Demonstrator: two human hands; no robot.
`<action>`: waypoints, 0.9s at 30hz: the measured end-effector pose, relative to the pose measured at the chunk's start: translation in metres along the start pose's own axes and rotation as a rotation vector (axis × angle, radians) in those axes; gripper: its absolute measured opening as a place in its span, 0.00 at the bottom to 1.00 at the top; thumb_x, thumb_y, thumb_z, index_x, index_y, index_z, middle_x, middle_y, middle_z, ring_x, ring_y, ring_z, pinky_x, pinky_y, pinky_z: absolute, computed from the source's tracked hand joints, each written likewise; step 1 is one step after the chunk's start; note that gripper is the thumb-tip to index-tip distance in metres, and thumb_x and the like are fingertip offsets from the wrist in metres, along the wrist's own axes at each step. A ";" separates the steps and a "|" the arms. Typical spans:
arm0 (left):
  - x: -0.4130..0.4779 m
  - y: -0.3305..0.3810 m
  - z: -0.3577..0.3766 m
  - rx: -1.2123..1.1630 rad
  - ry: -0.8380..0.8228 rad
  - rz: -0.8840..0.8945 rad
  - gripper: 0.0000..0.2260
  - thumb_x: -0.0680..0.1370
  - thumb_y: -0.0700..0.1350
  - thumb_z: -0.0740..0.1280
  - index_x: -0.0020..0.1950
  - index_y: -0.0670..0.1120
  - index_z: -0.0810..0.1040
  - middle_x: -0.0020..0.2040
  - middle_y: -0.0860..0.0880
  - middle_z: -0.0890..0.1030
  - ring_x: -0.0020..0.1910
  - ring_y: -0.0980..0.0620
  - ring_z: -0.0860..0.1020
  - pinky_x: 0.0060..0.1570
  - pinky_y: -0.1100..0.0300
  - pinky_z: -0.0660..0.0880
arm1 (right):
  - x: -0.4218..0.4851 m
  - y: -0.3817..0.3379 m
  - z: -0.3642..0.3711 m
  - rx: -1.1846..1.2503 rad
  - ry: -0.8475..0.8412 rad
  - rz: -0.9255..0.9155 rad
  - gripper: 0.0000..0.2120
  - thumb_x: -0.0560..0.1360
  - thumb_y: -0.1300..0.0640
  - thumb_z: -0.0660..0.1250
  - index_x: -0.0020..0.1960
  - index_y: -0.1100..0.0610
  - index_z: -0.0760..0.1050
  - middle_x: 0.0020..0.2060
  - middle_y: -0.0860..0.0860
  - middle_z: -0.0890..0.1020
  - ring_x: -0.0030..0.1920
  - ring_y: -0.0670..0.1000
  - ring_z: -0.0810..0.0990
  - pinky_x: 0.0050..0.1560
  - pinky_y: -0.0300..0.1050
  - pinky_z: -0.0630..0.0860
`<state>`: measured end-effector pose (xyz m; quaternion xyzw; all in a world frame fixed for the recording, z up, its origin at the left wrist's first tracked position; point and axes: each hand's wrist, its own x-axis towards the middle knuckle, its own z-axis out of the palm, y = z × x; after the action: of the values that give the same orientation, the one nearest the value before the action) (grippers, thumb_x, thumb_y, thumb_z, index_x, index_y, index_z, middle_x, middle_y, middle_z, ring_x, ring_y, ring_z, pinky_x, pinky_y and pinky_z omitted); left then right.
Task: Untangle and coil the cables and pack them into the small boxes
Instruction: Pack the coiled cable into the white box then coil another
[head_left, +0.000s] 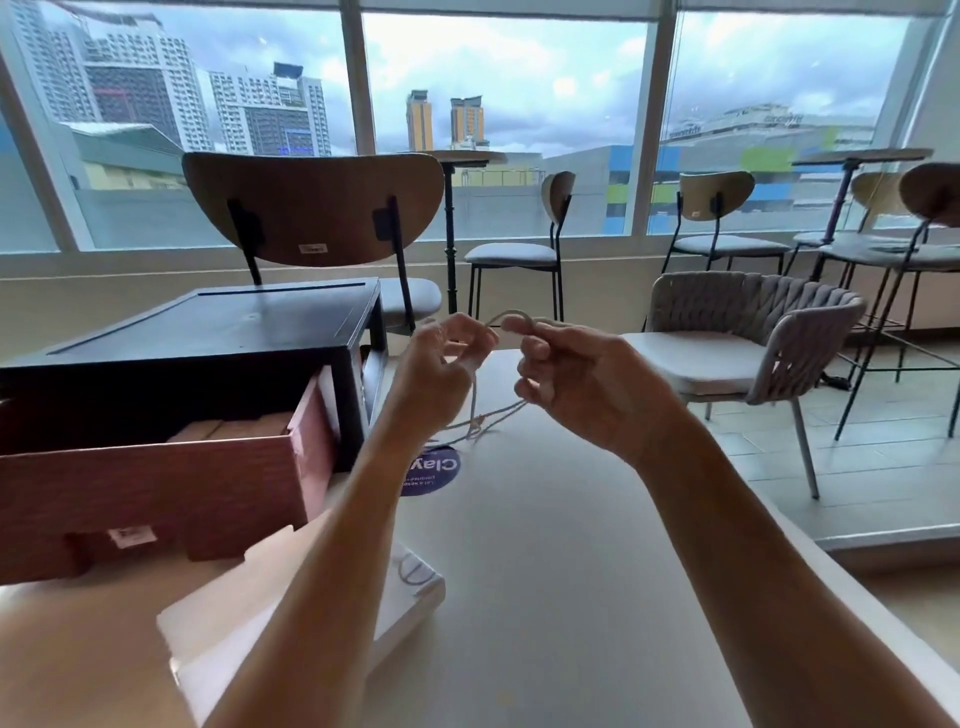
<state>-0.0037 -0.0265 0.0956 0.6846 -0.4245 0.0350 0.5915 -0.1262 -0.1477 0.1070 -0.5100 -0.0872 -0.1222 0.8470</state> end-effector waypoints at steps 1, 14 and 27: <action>0.001 0.004 -0.004 -0.019 -0.015 0.003 0.06 0.81 0.46 0.67 0.45 0.51 0.82 0.46 0.55 0.84 0.48 0.60 0.81 0.46 0.62 0.78 | 0.001 -0.004 0.000 0.087 -0.020 0.010 0.13 0.80 0.62 0.54 0.57 0.63 0.76 0.34 0.48 0.75 0.34 0.45 0.71 0.45 0.43 0.66; -0.005 -0.007 -0.022 0.063 -0.367 -0.176 0.06 0.82 0.41 0.65 0.55 0.44 0.81 0.38 0.47 0.78 0.36 0.56 0.77 0.37 0.66 0.75 | 0.038 -0.011 -0.040 0.831 0.181 -0.232 0.25 0.72 0.72 0.57 0.70 0.69 0.67 0.42 0.63 0.83 0.41 0.50 0.80 0.48 0.43 0.82; 0.005 -0.005 -0.016 0.330 -0.140 0.172 0.04 0.78 0.46 0.71 0.46 0.52 0.85 0.40 0.60 0.82 0.43 0.62 0.79 0.46 0.63 0.74 | 0.042 0.014 -0.027 -0.883 0.470 -0.239 0.10 0.77 0.71 0.62 0.51 0.63 0.80 0.43 0.55 0.84 0.42 0.59 0.80 0.41 0.52 0.74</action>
<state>0.0098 -0.0158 0.0989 0.7342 -0.5100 0.1070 0.4353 -0.0814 -0.1709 0.0942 -0.7642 0.1079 -0.3546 0.5279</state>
